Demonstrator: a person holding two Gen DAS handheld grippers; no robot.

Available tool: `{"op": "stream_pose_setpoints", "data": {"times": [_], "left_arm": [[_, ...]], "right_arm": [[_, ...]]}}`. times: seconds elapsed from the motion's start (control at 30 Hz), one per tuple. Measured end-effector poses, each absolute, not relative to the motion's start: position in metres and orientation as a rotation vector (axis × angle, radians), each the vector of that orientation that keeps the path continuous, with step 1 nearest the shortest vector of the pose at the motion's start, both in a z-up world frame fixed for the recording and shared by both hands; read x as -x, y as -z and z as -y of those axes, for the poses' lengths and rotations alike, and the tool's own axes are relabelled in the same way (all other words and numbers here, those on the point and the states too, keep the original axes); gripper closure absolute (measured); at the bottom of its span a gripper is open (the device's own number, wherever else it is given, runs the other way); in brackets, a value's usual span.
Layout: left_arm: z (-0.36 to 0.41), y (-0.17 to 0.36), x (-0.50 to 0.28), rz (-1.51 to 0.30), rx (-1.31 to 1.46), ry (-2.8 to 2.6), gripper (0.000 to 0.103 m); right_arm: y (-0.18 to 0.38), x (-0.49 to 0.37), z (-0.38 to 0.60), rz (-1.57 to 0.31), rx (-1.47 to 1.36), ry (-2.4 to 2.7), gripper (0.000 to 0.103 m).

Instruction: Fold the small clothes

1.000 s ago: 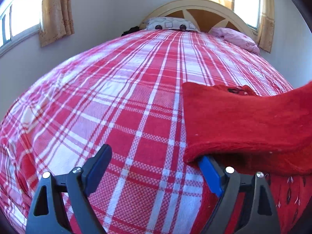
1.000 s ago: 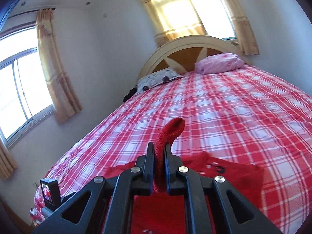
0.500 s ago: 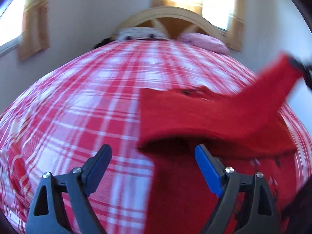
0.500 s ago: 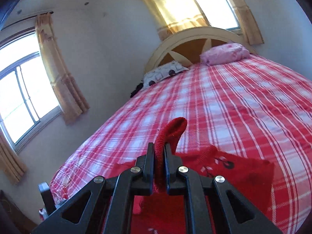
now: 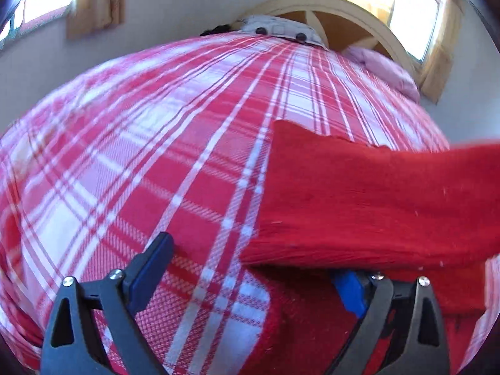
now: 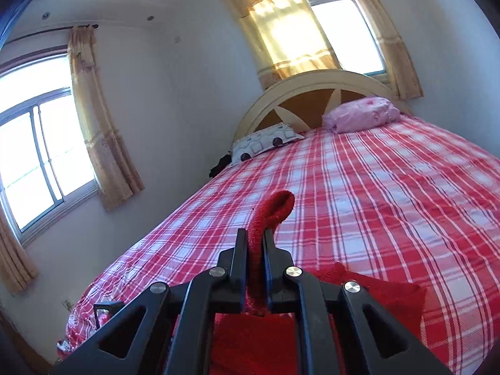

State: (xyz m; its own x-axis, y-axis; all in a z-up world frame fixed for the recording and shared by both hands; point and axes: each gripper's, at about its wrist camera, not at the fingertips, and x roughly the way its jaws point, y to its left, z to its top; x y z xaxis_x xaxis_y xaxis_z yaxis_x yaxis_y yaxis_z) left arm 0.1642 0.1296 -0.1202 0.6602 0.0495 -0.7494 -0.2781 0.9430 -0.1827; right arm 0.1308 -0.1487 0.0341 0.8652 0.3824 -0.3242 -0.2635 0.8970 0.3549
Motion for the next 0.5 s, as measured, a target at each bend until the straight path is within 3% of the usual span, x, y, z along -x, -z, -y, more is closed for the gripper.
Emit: {"op": "stream_pose_setpoints", "data": {"times": [0.1, 0.37, 0.5], "left_arm": [[-0.123, 0.121, -0.161, -0.812, 0.235, -0.214, 0.005], [-0.155, 0.125, -0.144, -0.728, 0.444, -0.315, 0.006], [-0.137, 0.127, -0.155, -0.794, 0.288, -0.339, 0.006]], "right_arm": [[-0.013, -0.133, 0.167, -0.448, -0.319, -0.299, 0.095], [0.089, -0.130, 0.219, -0.655, -0.460, -0.212, 0.095], [0.129, -0.132, 0.221, -0.732, -0.473, -0.187, 0.095]]}}
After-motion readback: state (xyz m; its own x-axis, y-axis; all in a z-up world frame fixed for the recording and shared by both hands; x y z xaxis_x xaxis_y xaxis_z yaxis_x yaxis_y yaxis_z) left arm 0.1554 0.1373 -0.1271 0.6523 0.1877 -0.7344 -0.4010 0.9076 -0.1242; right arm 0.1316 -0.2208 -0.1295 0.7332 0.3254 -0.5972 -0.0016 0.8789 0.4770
